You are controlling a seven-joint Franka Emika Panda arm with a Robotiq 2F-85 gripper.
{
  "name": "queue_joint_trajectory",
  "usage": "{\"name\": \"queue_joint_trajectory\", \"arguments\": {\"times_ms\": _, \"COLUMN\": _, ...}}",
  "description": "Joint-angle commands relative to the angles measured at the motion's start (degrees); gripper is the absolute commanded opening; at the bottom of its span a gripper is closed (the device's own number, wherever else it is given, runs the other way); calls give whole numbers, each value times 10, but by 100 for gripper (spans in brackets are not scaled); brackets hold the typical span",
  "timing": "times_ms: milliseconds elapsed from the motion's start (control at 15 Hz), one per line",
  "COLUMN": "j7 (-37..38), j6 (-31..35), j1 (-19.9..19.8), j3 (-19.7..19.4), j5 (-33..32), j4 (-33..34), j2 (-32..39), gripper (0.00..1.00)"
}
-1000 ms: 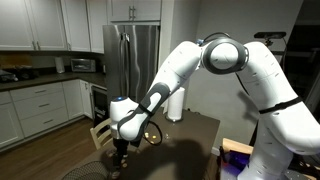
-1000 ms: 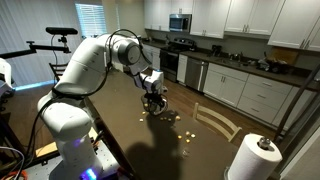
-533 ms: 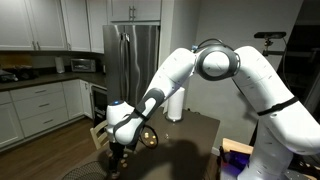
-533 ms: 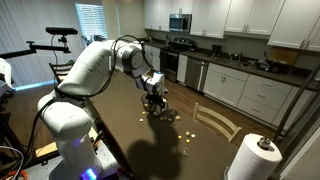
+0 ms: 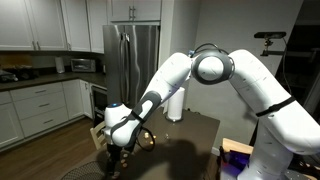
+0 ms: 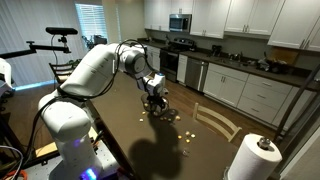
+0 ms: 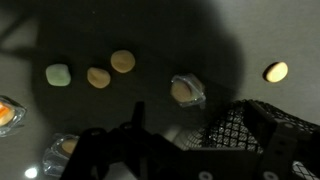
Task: Put one packet in the basket
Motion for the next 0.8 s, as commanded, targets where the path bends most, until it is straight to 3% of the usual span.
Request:
{"name": "queue_joint_trajectory", "arguments": {"times_ms": 0, "j7": -27, "j6": -5, "j1": -18, "j3": 20, "j5": 18, "j4": 9, "j2": 10, "gripper": 100}}
{"name": "queue_joint_trajectory", "arguments": {"times_ms": 333, "j7": -55, "j6": -21, "j1": -37, "j3": 44, "j5": 36, "j4": 38, "j2": 53, "gripper": 100}}
{"name": "queue_joint_trajectory", "arguments": {"times_ms": 600, "j7": -67, "j6": -28, "j1": -35, "j3": 39, "j5": 25, "j4": 57, "j2": 76, "gripper": 100}}
{"name": "queue_joint_trajectory", "arguments": {"times_ms": 667, "j7": -63, "j6": -28, "j1": -31, "j3": 35, "j5": 23, "j4": 61, "j2": 80, "gripper": 76}}
{"name": "queue_joint_trajectory", "arguments": {"times_ms": 733, "j7": -63, "j6": -28, "j1": -29, "j3": 33, "j5": 21, "j4": 64, "j2": 83, "gripper": 72}}
